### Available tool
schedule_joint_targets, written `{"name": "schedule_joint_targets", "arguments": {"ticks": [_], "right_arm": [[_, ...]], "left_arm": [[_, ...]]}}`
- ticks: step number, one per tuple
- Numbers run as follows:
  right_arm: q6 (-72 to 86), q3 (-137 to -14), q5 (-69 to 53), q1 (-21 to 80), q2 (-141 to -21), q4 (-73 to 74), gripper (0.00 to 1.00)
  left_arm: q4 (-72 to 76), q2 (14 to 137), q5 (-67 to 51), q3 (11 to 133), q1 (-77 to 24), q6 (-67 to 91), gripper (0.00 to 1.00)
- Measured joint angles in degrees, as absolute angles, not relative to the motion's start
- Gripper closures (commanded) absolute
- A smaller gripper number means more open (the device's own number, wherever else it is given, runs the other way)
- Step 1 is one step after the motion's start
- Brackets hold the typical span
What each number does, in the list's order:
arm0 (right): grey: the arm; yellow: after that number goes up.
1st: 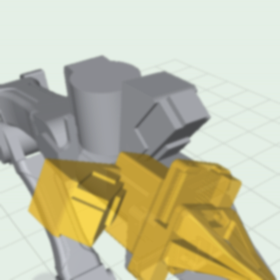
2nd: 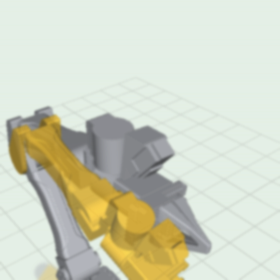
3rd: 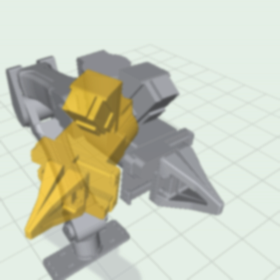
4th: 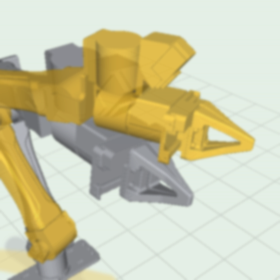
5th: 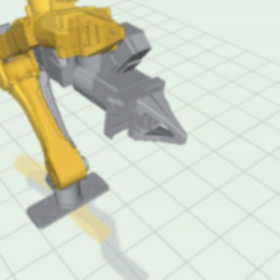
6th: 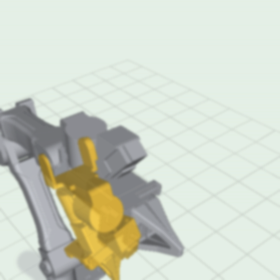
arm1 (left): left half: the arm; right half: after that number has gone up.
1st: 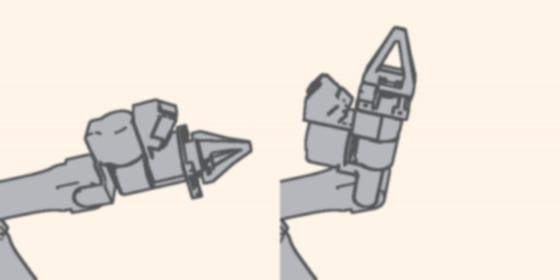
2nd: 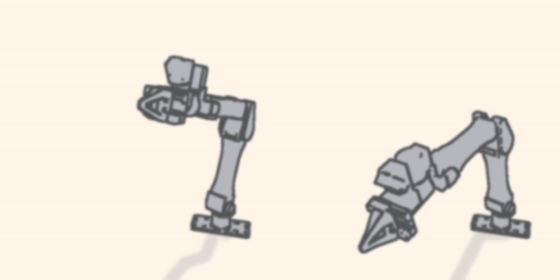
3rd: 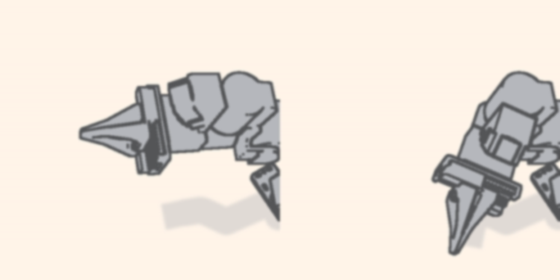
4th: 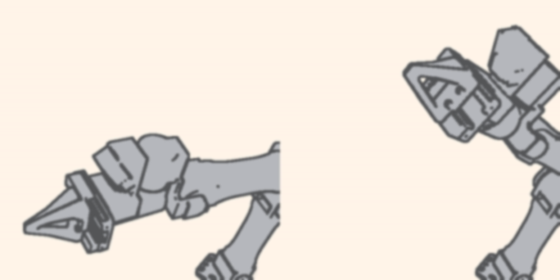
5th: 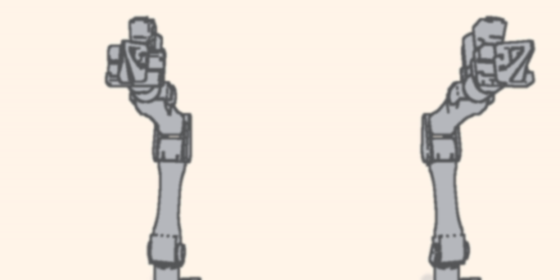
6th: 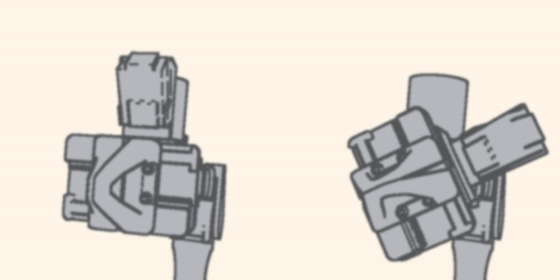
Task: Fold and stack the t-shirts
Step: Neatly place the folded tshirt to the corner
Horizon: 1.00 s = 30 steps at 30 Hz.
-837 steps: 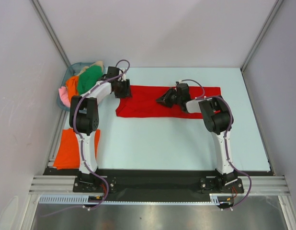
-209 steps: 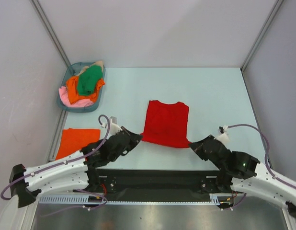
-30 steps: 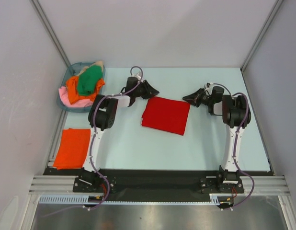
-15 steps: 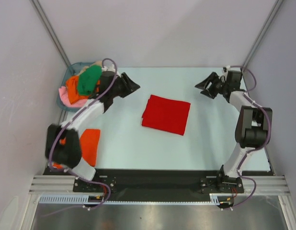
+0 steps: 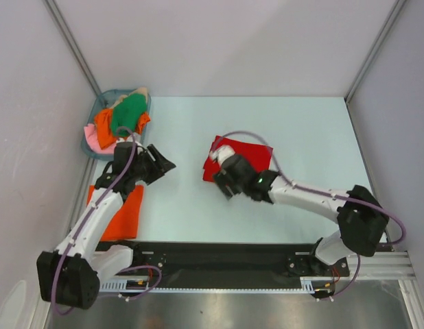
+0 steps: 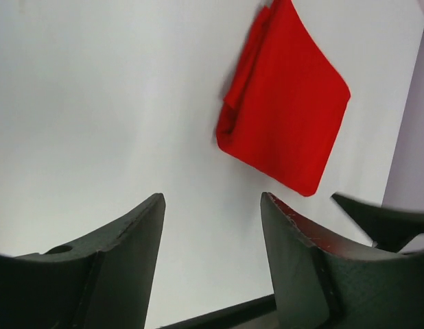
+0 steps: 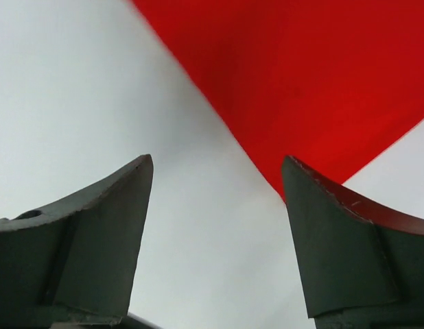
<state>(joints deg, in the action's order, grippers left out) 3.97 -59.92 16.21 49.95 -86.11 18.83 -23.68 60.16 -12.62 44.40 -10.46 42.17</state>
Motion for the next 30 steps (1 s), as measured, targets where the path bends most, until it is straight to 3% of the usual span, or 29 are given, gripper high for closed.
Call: {"name": "schedule_joint_targets", "arguments": {"ticks": [4,11,17,20,24,27,30], "right_arm": [[-9.02,-57.1,28.34,62.22,-93.12,14.48,0.26],[-29.32,-58.22,42.17,68.47,-108.62,1.39,0.4],[-39.88,-62.85,45.5,67.51,-116.07,-5.78,0.52],[-42.5,-64.6,45.58,65.8,-118.24,-6.7,0.62],[-43.77,-65.19,43.46,63.07,-118.78,-6.46,0.78],[-44.27,-65.32,41.58,61.69,-118.78,-6.13,0.99],[-44.69,-65.52,40.29,61.32,-118.39,-5.37,1.0]], "left_arm": [[-26.55,56.4,-13.5,43.62,-5.26,43.11,0.24],[-31.46,60.77,-16.97,43.68,1.37,44.16,0.24],[-32.49,65.82,-20.88,43.7,5.74,43.92,0.22],[-32.08,66.0,-21.76,43.75,5.87,44.03,0.16],[-30.96,67.22,-22.98,44.84,5.87,44.03,0.15],[-28.75,69.38,-23.73,45.45,5.87,44.12,0.09],[-26.13,72.07,-25.26,45.45,5.85,45.23,0.08]]}}
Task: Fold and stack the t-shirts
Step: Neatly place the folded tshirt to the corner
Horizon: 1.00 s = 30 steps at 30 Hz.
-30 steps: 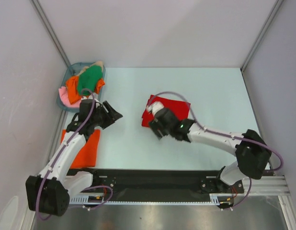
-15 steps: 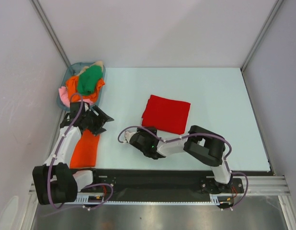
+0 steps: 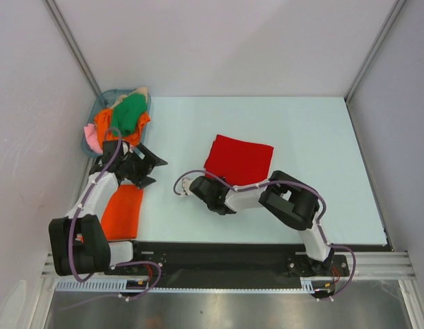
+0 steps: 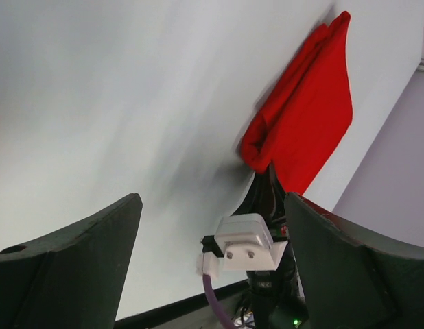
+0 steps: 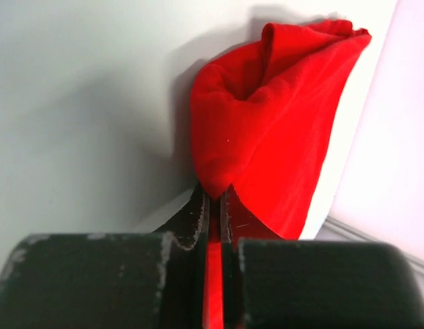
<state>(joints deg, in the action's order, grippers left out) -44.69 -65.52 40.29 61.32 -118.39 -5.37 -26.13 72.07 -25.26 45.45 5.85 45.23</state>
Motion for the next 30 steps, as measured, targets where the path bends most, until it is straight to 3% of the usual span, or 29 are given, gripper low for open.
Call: {"name": "schedule_joint_targets", "arguments": {"ticks": [5,6,15,30], "right_arm": [[-43.62,-64.82,35.68,60.2,-114.59,-1.85,1.0],[-43.24,-63.77,34.54,59.99,-112.55,-1.06,1.0],[-40.23,-55.0,26.0,56.8,-93.65,4.89,1.0],[-35.75,-51.05,21.28,54.43,-85.8,8.75,1.0]], "left_arm": [[-20.75,76.18,-28.4,45.45,4.6,48.25,0.07],[-19.35,77.1,-28.93,45.43,3.9,49.25,0.02],[-5.85,82.94,-30.04,45.34,-5.39,57.95,0.0],[9.26,104.31,-28.95,49.93,-18.96,72.9,0.0]]}}
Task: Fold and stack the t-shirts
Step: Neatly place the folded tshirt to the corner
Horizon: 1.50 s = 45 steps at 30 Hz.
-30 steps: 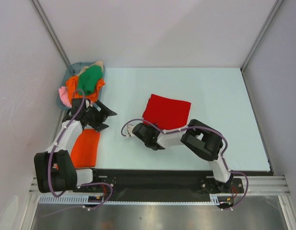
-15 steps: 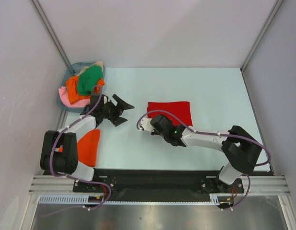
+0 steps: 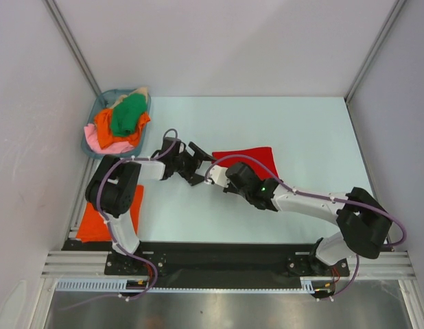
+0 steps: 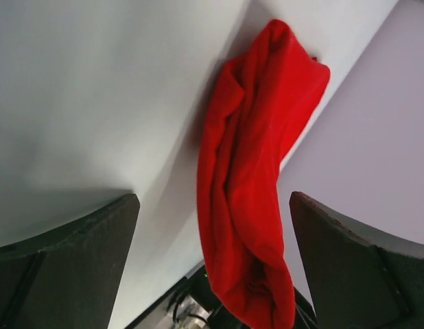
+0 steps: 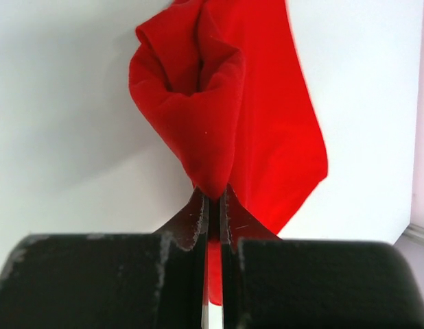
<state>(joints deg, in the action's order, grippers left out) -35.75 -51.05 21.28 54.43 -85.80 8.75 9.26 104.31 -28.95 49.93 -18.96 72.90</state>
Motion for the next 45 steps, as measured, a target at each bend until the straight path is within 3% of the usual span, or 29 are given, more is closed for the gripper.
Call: {"name": "schedule_joint_targets", "arguments": {"ticks": [14,17,21,23,24,25,29,31,32,33,40,45], "right_arm": [[-34.46,-49.65,20.01,53.49,-82.48,8.75,1.0],[-34.24,-49.52,19.99,53.49,-81.95,8.73,1.0],[-33.78,-49.5,19.79,53.52,-81.19,8.67,1.0],[-33.15,-49.5,19.86,53.65,-80.79,8.64,1.0],[-32.86,-49.5,19.86,53.8,-80.62,8.71,1.0],[-32.58,-49.45,19.88,53.95,-80.38,8.73,0.97],[-29.12,-47.55,20.01,54.7,-77.54,8.88,0.62],[-26.61,-45.84,20.08,55.29,-74.46,9.69,0.56],[-25.21,-44.93,20.1,55.77,-72.31,10.09,0.46],[-23.75,-44.23,20.12,56.25,-70.28,10.5,0.43],[-16.84,-40.8,20.25,58.15,-55.99,11.99,0.39],[-16.03,-40.8,20.16,58.65,-49.87,12.73,0.4]], "left_arm": [[12.71,112.25,-25.89,57.19,-24.29,81.67,0.2],[12.32,113.27,-25.34,58.19,-24.51,82.56,0.31],[12.8,115.7,-24.58,59.83,-24.58,82.96,0.68],[12.97,116.33,-23.62,59.81,-24.62,82.19,0.78],[12.99,116.38,-23.09,59.66,-24.64,81.84,0.98],[13.1,116.31,-22.79,59.61,-24.64,81.56,1.0],[13.02,113.89,-20.27,58.28,-25.32,76.75,1.0],[11.18,110.3,-16.36,56.58,-25.76,73.32,1.0],[10.07,108.16,-14.48,55.68,-25.78,71.9,0.99],[8.75,105.34,-12.23,54.48,-25.82,70.17,1.0],[-6.15,81.95,9.08,48.4,-28.12,63.37,1.0],[-21.1,74.41,21.71,48.53,-28.86,63.53,1.0]]}}
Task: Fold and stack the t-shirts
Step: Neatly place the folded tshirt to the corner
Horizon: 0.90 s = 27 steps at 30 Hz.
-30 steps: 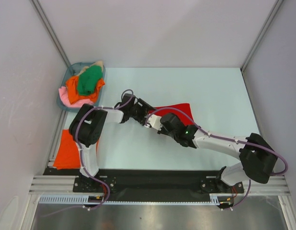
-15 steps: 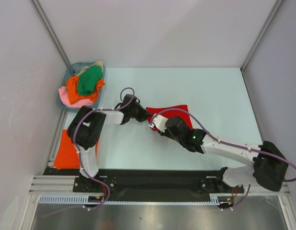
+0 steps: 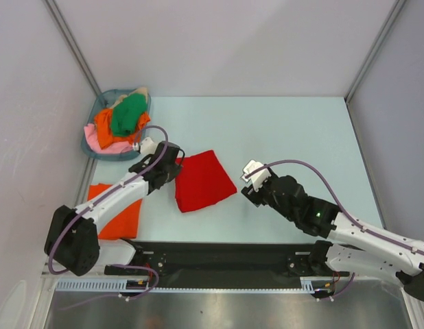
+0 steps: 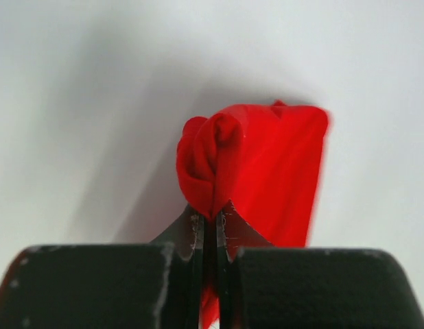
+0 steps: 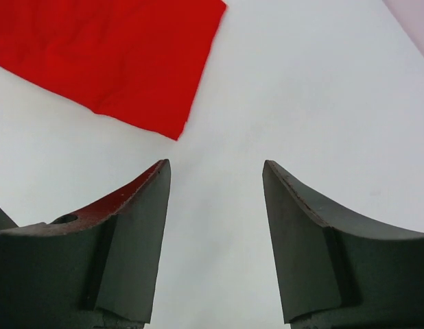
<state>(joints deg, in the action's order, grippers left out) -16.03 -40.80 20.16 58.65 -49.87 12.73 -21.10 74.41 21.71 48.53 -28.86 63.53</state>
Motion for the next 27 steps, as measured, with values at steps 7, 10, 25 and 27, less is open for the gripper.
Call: {"name": "schedule_joint_targets", "arguments": {"ticks": [7,10,25,27], "right_arm": [[-15.77,-40.8,19.7,59.07,-48.1,13.06,0.41],[-15.44,-40.84,19.64,59.64,-48.1,13.28,0.41],[-15.09,-42.02,20.08,60.58,-50.19,13.89,0.41],[-15.14,-42.15,20.08,60.6,-50.48,13.87,0.41]], "left_arm": [[-44.03,76.73,33.17,56.8,-26.89,65.08,1.0],[-51.62,80.62,35.7,63.07,-22.85,66.94,1.0],[-63.72,78.19,36.97,65.36,-6.04,72.62,1.0],[-64.23,77.97,37.19,65.36,-3.4,73.1,1.0]]}}
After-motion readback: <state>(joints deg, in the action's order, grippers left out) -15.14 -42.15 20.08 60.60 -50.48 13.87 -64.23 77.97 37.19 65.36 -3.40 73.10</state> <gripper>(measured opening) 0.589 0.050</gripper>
